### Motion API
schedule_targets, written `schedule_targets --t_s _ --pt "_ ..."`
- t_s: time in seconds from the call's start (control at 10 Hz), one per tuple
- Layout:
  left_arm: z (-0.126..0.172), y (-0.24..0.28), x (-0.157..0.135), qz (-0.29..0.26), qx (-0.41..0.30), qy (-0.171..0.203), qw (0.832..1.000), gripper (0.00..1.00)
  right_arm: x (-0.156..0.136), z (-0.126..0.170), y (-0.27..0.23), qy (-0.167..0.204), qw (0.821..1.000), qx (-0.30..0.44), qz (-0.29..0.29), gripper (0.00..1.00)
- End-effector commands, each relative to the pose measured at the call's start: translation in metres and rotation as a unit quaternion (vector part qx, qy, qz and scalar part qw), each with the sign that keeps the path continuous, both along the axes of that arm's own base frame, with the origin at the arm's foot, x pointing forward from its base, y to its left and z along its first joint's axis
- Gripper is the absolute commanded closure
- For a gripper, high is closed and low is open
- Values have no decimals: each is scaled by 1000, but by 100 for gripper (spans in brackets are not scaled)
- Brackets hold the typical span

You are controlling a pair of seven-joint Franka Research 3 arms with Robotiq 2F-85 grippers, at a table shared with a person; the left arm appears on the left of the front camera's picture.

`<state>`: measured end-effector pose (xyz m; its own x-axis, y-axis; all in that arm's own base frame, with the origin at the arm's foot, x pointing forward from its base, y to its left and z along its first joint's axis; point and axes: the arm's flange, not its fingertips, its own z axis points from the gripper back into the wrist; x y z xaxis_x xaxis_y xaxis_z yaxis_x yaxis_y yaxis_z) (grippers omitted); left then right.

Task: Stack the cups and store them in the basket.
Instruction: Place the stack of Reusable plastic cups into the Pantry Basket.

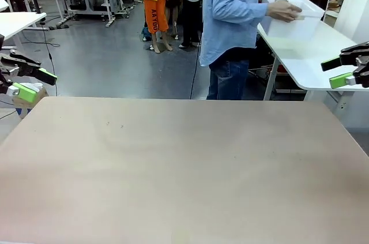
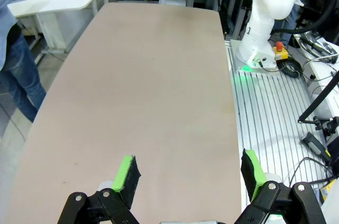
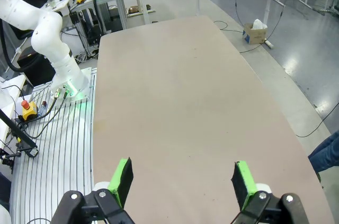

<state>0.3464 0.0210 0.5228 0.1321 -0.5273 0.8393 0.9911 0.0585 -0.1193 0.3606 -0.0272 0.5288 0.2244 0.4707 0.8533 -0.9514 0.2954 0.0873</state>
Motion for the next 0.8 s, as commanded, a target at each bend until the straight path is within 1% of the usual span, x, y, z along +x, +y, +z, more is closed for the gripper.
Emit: schedule_targets --t_s 0.0,0.7 --pt "1 -1 0 2 -3 -4 1000 0 -3 -2 0 -10 1000 9 4 0" --pt "1 -1 0 2 -3 -4 1000 0 -3 -2 0 -10 1000 9 4 0"
